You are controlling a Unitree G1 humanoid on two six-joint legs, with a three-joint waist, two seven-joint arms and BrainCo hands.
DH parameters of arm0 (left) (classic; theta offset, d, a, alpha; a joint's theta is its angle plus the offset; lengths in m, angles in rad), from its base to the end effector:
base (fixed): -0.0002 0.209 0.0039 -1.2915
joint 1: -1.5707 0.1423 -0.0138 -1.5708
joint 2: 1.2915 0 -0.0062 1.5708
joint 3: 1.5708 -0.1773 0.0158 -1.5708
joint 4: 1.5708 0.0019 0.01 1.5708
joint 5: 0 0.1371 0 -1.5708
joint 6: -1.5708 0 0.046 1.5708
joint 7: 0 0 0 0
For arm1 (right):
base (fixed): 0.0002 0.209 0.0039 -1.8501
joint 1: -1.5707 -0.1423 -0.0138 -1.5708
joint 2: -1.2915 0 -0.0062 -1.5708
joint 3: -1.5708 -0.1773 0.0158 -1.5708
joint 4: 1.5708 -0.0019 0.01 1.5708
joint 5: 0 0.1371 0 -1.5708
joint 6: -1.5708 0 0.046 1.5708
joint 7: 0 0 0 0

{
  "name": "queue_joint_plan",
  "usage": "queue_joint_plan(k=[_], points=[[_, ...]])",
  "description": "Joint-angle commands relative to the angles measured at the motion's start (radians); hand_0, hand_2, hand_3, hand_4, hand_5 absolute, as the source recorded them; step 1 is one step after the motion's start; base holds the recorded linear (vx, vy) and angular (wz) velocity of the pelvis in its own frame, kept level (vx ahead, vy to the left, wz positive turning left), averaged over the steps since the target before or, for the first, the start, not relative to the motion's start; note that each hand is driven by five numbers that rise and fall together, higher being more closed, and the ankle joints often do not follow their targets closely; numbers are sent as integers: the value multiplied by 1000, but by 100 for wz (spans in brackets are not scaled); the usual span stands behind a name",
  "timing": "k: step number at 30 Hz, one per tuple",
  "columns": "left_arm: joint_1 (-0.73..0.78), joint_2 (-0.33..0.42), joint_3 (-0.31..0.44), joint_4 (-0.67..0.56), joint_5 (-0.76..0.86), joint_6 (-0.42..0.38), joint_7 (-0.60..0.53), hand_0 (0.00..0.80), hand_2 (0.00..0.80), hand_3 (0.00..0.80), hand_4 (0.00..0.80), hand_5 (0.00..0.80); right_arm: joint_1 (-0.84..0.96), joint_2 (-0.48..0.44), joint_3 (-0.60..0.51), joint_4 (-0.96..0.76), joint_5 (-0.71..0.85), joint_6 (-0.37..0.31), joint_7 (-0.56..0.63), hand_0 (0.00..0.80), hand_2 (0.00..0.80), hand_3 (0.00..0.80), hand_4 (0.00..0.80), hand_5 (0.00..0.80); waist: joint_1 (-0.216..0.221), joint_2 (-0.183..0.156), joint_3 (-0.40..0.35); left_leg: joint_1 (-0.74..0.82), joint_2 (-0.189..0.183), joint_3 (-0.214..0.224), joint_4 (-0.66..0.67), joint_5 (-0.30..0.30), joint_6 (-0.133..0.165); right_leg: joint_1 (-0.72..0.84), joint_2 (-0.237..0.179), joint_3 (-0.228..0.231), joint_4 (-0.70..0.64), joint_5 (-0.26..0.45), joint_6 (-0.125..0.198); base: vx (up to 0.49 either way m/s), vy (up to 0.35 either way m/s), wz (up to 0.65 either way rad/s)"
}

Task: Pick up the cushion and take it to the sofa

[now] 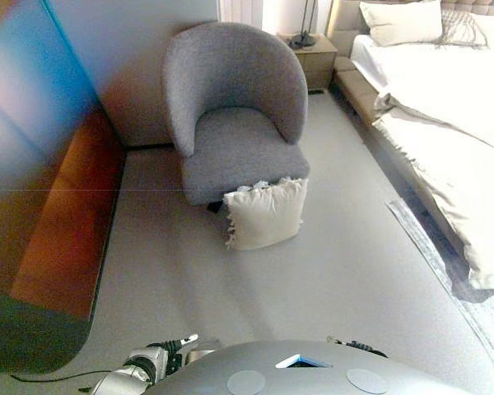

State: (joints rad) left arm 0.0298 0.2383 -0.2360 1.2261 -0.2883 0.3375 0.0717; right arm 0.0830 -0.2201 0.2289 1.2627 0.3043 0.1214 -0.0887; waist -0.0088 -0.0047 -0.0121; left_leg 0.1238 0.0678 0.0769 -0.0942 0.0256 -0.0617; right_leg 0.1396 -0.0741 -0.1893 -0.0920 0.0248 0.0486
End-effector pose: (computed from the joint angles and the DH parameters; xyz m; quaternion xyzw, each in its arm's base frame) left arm 0.0445 0.2164 -0.1139 0.0611 0.7137 0.0901 0.6920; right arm 0.0283 -0.2130 -0.1171 -0.0546 0.6666 -0.1051 0.7360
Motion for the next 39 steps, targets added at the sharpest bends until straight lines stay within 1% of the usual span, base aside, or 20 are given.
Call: queue_joint_plan(k=[1,3,6,11,16,20,25,29,33,35,37,38,39], points=[[-60,14,-15,-1,23,19,2,0,0,0,0,0,-84,-29,-7,36,-18,-4,10,0,0,0,0,0,33,-15,62,20,-27,34,7,-78,52,-41,-51,5,17,18,63,0,0,0],[-56,14,-10,-3,-1,13,-16,0,0,0,0,0,-80,-27,-10,32,-14,-7,10,0,0,0,0,0,32,-15,58,19,-28,32,7,-78,52,-40,-51,7,16,18,63,0,0,0],[-54,11,-4,-12,0,38,-41,0,0,0,0,0,-77,-24,-17,27,-14,-11,12,0,0,0,0,0,33,-13,58,20,-27,33,7,-79,51,-40,-53,6,16,19,66,0,0,0],[-58,17,-12,-28,27,30,-34,0,0,0,0,0,-75,-24,-17,21,-10,-4,12,0,0,0,0,0,34,-13,58,16,-29,31,7,-78,51,-43,-52,4,16,21,66,0,0,0],[-60,16,-22,-30,20,38,-35,0,0,0,0,0,-79,-26,-17,22,-4,-2,7,0,0,0,0,0,33,-11,57,14,-30,30,7,-76,51,-45,-53,2,15,22,66,0,0,0],[-60,11,-21,7,37,15,-34,0,0,0,0,0,-80,-21,-14,28,-4,-2,3,0,0,0,0,0,31,-15,56,14,-33,29,7,-78,55,-47,-52,5,16,21,64,0,0,0],[-54,-5,-1,48,55,-16,-26,0,0,0,0,0,-78,-3,-9,40,-11,-6,-6,0,0,0,0,0,29,-23,56,20,-30,35,7,-85,56,-44,-48,9,18,18,61,23,-29,0],[-51,-4,3,57,68,-18,-27,0,0,0,0,0,-80,-2,-9,44,-12,-4,-4,0,0,0,0,0,27,-25,53,24,-27,37,7,-88,56,-44,-41,9,20,13,57,27,-65,0],[-53,-2,13,57,47,-11,-17,0,0,0,0,0,-89,-5,-10,50,-11,-5,7,0,0,0,0,0,27,-28,54,32,-26,47,13,-90,59,-48,-27,14,29,3,47,17,-105,0],[-54,-2,21,59,32,-19,0,0,0,0,0,0,-93,-7,-10,50,-11,-5,13,0,0,0,0,0,28,-33,59,25,-30,48,52,-102,61,-52,-23,18,37,-2,38,-10,-158,-1],[-56,-1,39,61,9,-56,28,0,0,0,0,0,-98,-10,-7,45,-21,-5,25,0,0,0,0,0,30,-52,69,-12,-41,46,190,-146,61,-64,-29,15,59,-8,23,-24,-204,0],[-61,-4,49,55,-13,-79,35,0,0,0,0,0,-106,-15,-2,43,-31,-10,34,0,0,0,0,0,37,-69,89,-66,-48,35,331,-186,65,-73,-36,18,82,-17,4,-40,-215,3],[-65,-6,52,54,-27,-92,32,0,0,0,0,0,-112,-20,3,38,-32,-7,35,0,0,0,0,0,43,-78,101,-111,-48,19,442,-172,63,-81,-37,19,94,-21,-12,-56,-226,3]])
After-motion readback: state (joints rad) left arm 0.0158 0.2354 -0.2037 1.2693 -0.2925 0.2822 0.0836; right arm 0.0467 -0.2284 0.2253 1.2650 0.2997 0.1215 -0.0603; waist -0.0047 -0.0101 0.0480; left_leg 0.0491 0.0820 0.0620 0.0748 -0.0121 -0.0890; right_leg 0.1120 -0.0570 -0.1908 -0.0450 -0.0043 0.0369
